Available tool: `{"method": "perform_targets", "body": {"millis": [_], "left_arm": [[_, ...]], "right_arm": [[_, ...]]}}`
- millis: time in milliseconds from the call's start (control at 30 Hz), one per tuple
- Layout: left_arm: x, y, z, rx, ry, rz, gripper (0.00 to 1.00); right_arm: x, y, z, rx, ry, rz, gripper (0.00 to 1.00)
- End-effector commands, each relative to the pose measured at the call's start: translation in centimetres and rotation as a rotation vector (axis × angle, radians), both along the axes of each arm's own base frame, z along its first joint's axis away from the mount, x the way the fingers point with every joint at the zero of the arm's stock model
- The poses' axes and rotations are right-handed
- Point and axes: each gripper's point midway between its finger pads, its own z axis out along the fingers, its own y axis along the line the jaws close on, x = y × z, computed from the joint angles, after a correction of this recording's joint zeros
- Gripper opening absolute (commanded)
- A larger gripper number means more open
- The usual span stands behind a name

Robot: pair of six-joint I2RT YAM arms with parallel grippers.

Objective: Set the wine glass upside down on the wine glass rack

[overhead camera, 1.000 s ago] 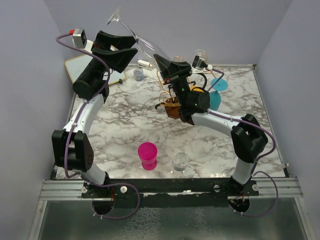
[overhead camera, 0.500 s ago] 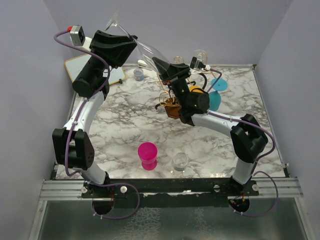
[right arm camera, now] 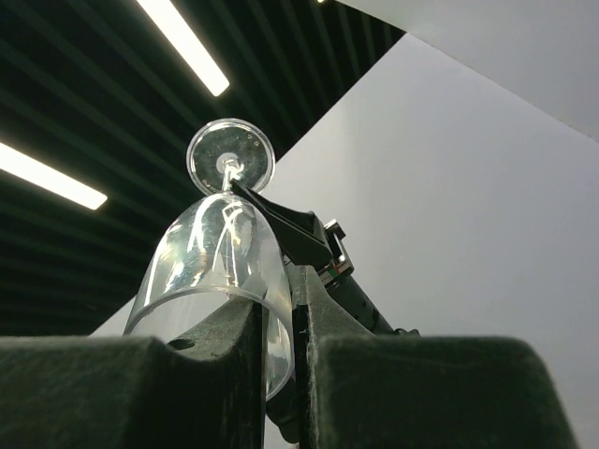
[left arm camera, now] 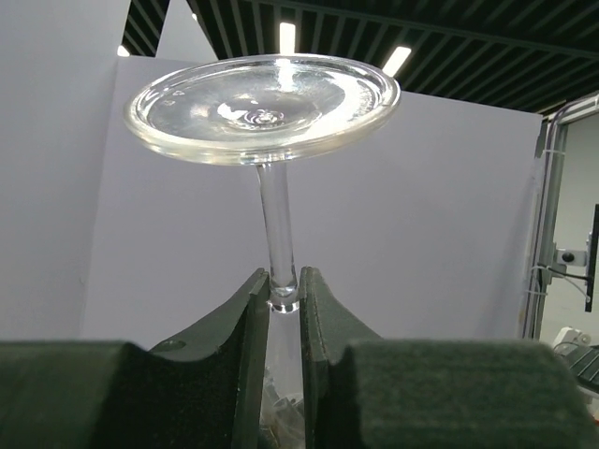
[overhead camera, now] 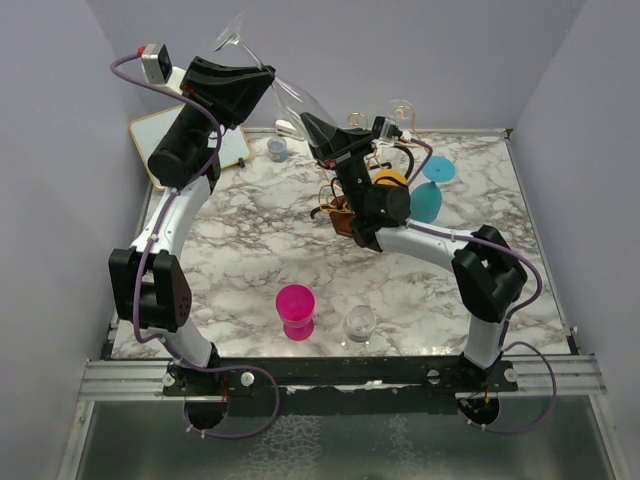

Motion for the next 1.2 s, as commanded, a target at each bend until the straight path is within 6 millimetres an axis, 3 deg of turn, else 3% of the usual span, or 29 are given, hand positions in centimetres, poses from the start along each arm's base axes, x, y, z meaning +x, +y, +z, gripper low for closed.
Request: {"method": "perform_targets", "body": {"millis": [0,167,300,400,433,533,600,767,933,1000,1167], "left_arm": [[-5.9,1.0,3.0,-0.076,-0.272,-0.019,0.22],[-6.0,0.6,3.1,-0.039,-0.292,-0.011,0.19],[-6.6,0.5,2.7,-0.032,-0.344,0.005,0.41],[-6.7,0.5,2.8,-0.03,-0.356,0.015,0.45],[-6.6,0.5,2.8,-0.03,-0.355,0.018,0.41],[-6.5,0.5,2.9,-0.026,-0.357,0.025,0.16],[-6.5,0.4,3.0,-0.023,-0.356,0.026,0.12],[-6.6,0.4,2.9,-0.02,-0.347,0.026,0.38],[-6.4,0.8,2.8,-0.02,-0.33,0.034,0.46],[-6.3,1.1,2.9,-0.023,-0.325,0.039,0.61],[-6.3,1.2,3.0,-0.02,-0.328,0.046,0.58]], "right_arm": [[-5.0,-3.8,3.3,0.234,-0.211,0.042,0.01],[-5.1,-3.7,3.3,0.227,-0.219,0.032,0.01],[-5.3,-3.7,3.5,0.217,-0.233,0.017,0.01],[-5.3,-3.9,3.4,0.217,-0.226,0.01,0.01],[-5.3,-3.9,3.4,0.217,-0.224,0.008,0.01],[-5.2,-4.1,3.5,0.222,-0.221,0.001,0.01],[-5.0,-4.4,3.5,0.238,-0.202,0.005,0.01],[-4.1,-5.7,3.8,0.327,-0.129,0.036,0.01],[-4.5,-6.6,4.8,0.353,-0.141,0.045,0.01],[-4.5,-7.2,5.0,0.359,-0.141,0.034,0.01],[-4.9,-7.7,5.4,0.352,-0.162,0.024,0.01]]}}
